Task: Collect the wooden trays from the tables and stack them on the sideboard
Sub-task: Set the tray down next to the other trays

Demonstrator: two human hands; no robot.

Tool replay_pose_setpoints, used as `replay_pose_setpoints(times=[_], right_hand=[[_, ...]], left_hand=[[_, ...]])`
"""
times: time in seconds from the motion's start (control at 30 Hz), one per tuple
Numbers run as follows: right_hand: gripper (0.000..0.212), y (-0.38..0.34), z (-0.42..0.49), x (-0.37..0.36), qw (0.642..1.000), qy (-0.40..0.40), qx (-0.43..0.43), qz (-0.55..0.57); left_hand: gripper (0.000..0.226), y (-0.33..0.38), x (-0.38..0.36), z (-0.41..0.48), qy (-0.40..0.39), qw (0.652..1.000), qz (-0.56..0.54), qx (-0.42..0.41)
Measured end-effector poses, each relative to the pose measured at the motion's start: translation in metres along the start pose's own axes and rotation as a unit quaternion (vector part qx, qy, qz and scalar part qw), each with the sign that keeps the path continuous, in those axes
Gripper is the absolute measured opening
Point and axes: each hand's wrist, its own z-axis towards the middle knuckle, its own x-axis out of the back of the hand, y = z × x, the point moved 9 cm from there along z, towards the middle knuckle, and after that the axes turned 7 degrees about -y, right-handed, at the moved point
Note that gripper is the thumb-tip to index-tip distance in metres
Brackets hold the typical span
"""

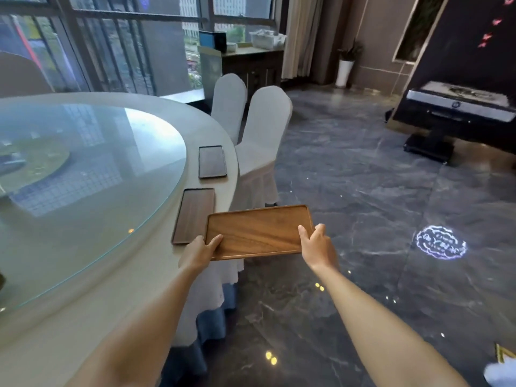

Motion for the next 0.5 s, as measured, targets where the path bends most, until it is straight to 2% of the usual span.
replay_pose_setpoints(times=[0.2, 0.5], right_hand=[[0.047, -0.038, 0.111, 0.005, 0.998, -0.017, 0.060, -0.030], [0.049, -0.107, 0.245, -0.078, 0.984, -0.095, 0.139, -0.053]], left_hand=[[0.045, 0.032, -0.007, 0.062, 0.044, 0.997, -0.049, 0.046], [0.050, 0.014, 0.021, 0.173, 0.121, 0.987, -0.014, 0.107]])
